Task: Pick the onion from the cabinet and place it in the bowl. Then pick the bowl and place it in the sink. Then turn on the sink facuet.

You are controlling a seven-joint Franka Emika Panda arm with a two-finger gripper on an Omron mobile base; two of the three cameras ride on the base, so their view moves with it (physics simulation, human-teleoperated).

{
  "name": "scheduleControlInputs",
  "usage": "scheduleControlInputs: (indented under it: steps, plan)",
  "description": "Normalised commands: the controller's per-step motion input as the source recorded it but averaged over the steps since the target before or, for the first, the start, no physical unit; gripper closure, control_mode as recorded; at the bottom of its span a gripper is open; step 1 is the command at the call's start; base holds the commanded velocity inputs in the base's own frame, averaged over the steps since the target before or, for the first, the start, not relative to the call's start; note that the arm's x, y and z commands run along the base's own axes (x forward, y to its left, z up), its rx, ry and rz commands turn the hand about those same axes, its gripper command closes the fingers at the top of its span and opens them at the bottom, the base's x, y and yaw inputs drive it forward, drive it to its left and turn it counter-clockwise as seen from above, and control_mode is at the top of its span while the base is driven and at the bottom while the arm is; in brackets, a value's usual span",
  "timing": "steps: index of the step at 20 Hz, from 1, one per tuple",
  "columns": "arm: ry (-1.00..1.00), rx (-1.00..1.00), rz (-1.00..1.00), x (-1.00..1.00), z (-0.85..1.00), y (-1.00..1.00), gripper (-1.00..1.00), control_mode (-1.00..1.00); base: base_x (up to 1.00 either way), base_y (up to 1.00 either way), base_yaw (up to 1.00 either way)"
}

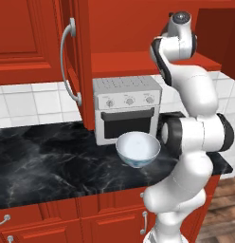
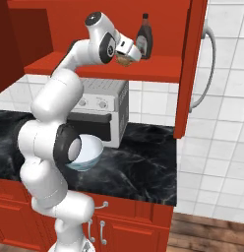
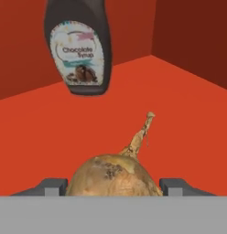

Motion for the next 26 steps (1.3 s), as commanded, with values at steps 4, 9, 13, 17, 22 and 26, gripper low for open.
scheduleControlInputs:
  steps: [4,9,13,17,22,26]
  plan:
    - [-0.12,0.0,0.0,-1.0,-0.06,0.11,1.0,-1.0,0.0,0.0,0.0]
    - [-0.1,0.0,0.0,-1.0,0.0,0.26,1.0,-1.0,0.0,0.0,0.0]
    - [-0.14,0.0,0.0,-1.0,0.01,0.22,1.0,-1.0,0.0,0.0,0.0]
    - [-0.17,0.0,0.0,-1.0,0.03,0.08,1.0,-1.0,0.0,0.0,0.0]
    - [-0.07,0.0,0.0,-1.0,0.0,0.24,1.0,-1.0,0.0,0.0,0.0]
    - [0.0,0.0,0.0,-1.0,0.0,0.55,1.0,-1.0,0.0,0.0,0.0]
